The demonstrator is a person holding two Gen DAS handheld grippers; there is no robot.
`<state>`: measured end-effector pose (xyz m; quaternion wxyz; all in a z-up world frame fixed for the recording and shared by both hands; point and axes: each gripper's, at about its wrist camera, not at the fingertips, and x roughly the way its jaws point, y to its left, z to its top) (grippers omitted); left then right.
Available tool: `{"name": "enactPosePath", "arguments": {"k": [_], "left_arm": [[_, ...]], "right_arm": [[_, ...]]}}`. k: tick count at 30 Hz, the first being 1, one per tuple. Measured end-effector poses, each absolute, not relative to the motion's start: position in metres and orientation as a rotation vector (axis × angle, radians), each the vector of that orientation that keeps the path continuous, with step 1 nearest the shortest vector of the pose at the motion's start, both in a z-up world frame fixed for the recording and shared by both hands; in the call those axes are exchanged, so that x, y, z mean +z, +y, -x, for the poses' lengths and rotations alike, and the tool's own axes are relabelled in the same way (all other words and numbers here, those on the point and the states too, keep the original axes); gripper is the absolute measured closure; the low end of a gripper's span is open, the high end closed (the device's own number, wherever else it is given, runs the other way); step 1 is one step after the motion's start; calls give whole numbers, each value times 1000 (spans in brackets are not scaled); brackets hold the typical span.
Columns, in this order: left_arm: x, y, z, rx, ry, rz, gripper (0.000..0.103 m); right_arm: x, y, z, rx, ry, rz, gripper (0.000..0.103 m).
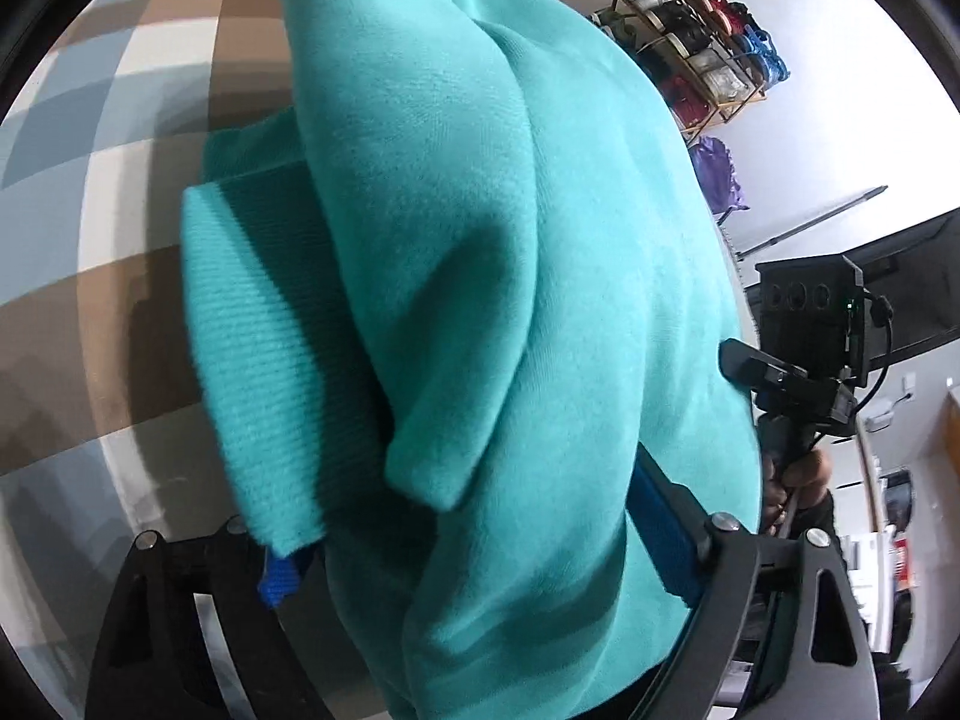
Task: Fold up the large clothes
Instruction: 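Grasp the teal hoodie bundle with both grippers from opposite sides, then lift the teal hoodie bundle off the bed with both grippers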
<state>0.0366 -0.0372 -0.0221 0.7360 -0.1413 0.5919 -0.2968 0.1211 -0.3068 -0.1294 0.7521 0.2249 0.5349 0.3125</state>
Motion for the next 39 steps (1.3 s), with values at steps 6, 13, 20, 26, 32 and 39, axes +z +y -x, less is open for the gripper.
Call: {"name": "enactPosePath", "arguments": {"k": [6,13,20,26,32,39], "left_arm": [[-27,-30,-36,-649,1305,333,18],[-10,-15,-1,-756,1244,340,31],[-33,-16,-7,-711,1288,341,27],[-40,-22,-9,-681,1320,325,25],[-24,-20,-5,-715,1267,345,40],[-12,-23,2,-702,1215,311,42]], "right_arm": [[-136,-310,-118,665,1132,-533,18],[-98,-301,-97,668,1036,-491,27],[-124,-307,-95,621,1039,-522,24],[-125,-294,-96,613,1055,-480,20],[-114,-287,-91,574,1058,-465,26],[-125,-295,-81,650,1006,-619,27]]}}
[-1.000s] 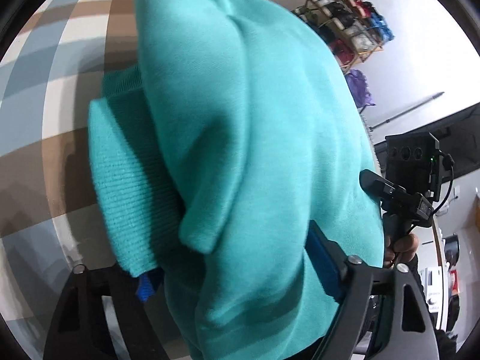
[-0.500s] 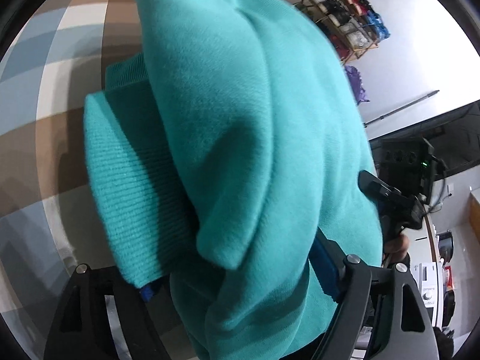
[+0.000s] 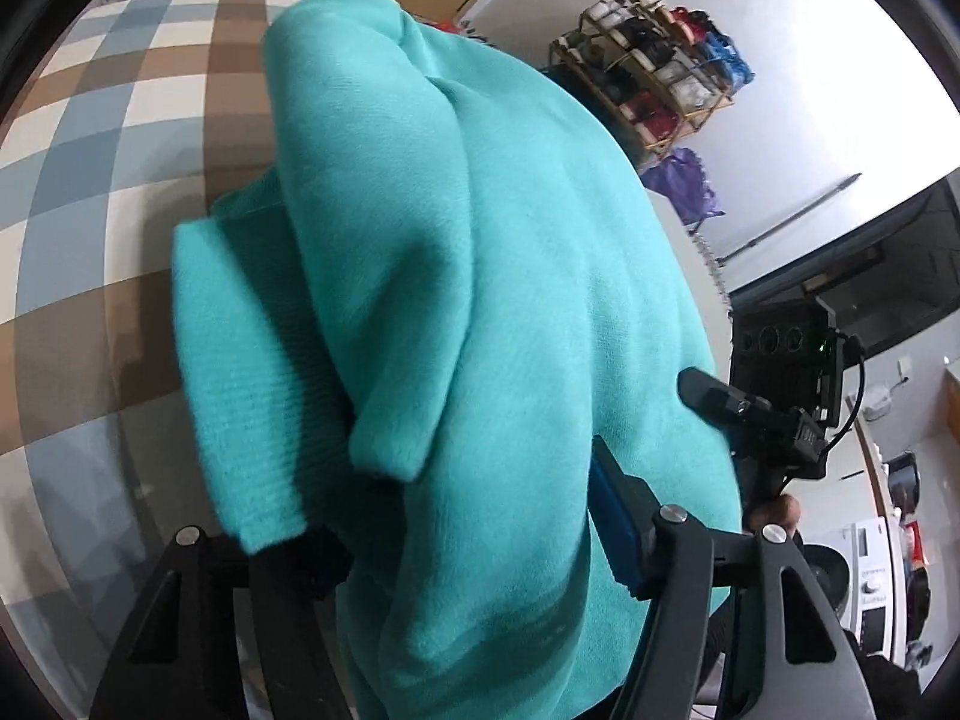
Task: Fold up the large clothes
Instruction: 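Lift the teal hoodie bundle off the bed with both grippers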
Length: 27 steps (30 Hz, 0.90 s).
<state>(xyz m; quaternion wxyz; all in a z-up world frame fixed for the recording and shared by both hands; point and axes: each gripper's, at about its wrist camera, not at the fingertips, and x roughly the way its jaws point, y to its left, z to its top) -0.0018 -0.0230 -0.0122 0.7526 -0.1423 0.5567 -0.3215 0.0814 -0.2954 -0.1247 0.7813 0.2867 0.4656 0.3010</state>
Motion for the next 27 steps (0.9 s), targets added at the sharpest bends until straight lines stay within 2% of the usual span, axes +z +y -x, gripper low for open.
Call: {"name": "enactPosePath", "arguments": {"k": [5,11,18,27], "left_arm": [[-27,-14,-10,-692,1237,323,38],[-8,-17,-2,-704,1178,335,38],[19,0,12,-737,1133,353,39],[94,45,29,-631,1057,355,39]], "right_arm": [[-135,-295,-85,613,1027,-631,24],[-113,-285,-82,625,975,-579,29],[-85,-284,-75,681,892,-630,29],[-26,-229,-78,806,806,-612,29]]}}
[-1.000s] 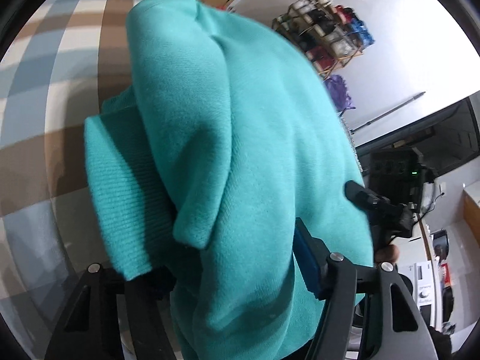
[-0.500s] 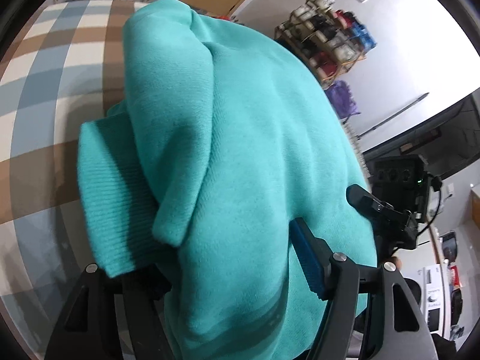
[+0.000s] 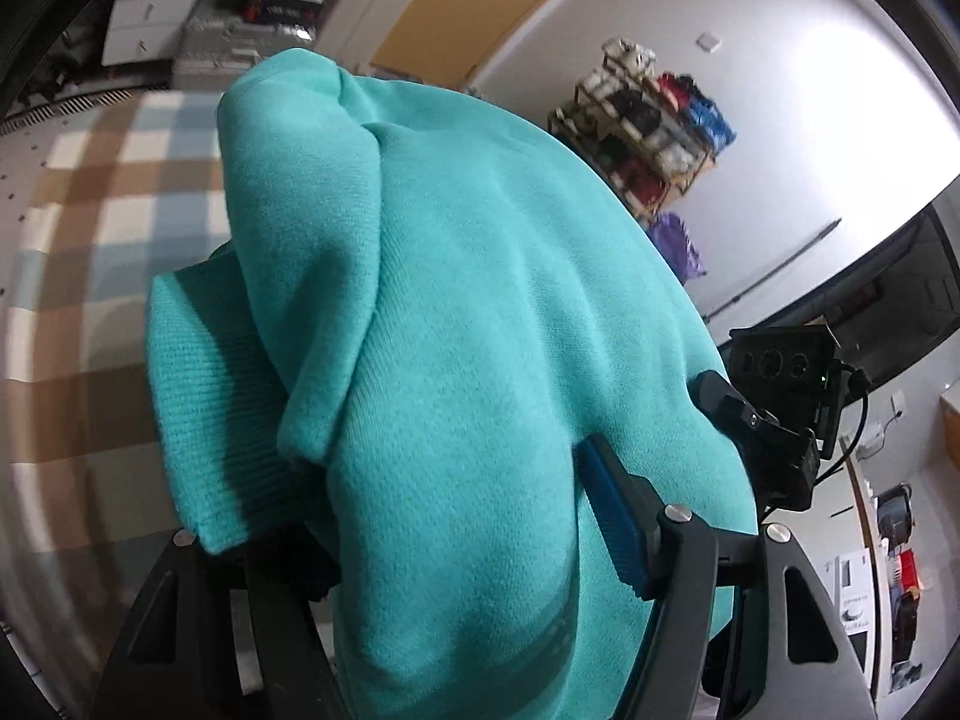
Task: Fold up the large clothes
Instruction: 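Lift the teal hoodie bundle off the bed with both grippers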
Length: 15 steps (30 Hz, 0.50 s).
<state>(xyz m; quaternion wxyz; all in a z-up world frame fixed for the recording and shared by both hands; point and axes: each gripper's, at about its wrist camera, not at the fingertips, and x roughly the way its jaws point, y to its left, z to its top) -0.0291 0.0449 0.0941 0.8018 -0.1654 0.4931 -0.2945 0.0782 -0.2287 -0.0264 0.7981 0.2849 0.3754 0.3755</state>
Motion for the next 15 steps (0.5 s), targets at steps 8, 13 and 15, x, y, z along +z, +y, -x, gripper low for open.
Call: {"name": "enactPosePath", "arguments": {"k": [8,13,15], "left_arm": [[164,123,55,-509,971,366,38],[214,166,75,-415,901,334,38],[243,189,88,-367,864,311,38]], "right_arm": [[39,-134,-92,961,739,-584,29],[75,-70,-99,1068,688,-582,29],[90,-43,-100,1124,665,-593,29]]}}
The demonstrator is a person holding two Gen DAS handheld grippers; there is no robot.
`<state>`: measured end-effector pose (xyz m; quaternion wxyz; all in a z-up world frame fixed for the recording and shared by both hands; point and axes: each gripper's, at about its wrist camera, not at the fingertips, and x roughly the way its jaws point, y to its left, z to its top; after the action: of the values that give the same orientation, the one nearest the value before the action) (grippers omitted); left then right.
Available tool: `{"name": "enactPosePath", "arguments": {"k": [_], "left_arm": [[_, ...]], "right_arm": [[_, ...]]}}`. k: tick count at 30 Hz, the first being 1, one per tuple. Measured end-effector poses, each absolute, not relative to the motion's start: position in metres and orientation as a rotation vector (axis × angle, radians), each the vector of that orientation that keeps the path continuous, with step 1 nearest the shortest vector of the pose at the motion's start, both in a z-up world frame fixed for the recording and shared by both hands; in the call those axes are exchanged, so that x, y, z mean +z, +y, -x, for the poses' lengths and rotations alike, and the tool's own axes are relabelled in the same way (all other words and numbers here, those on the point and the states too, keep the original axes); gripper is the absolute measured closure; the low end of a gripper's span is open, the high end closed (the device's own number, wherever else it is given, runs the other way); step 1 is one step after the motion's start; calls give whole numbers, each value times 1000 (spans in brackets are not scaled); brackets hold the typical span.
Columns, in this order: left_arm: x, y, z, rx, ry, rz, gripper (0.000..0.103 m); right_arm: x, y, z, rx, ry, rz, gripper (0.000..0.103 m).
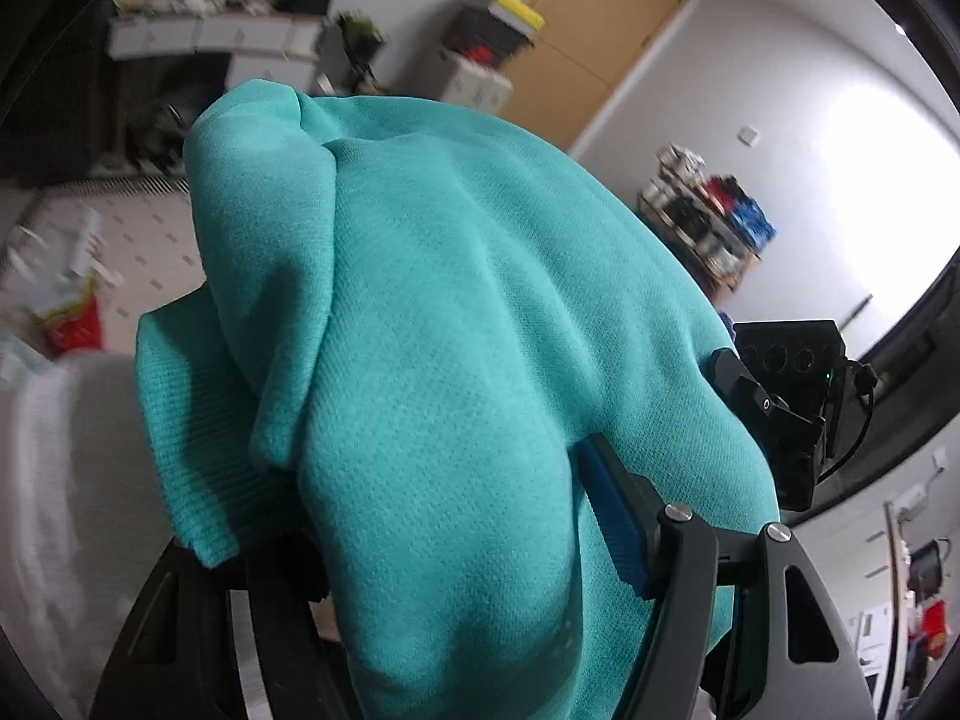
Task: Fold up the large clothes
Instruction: 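Lift the teal hoodie bundle off the bed with both grippers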
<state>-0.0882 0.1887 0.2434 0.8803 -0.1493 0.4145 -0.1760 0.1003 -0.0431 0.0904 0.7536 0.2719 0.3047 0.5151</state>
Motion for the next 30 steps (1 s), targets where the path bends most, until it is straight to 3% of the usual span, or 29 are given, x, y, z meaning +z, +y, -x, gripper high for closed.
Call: {"name": "enactPosePath", "arguments": {"k": [5,9,12,16,19,24,30], "left_arm": [[281,237,113,-235,804,268,38],[271,283,126,-128,788,281,38],[227,308,113,-49,815,329,39],[109,356,86,1,973,434,39],[39,381,79,-117,967,652,30],[25,380,82,-178,923,639,18],[37,423,103,-111,913,714,18]], "right_arm": [[122,33,-97,1267,624,-599,29],[114,99,-92,1363,644,-617,29],[72,145,-92,1389,712,-681,28],[-10,193,-83,1310,875,-584,27],[-50,197,-71,1217,865,-388,27],[-45,184,-66,1235,870,-186,28],[-19,188,-53,1214,817,53,27]]}}
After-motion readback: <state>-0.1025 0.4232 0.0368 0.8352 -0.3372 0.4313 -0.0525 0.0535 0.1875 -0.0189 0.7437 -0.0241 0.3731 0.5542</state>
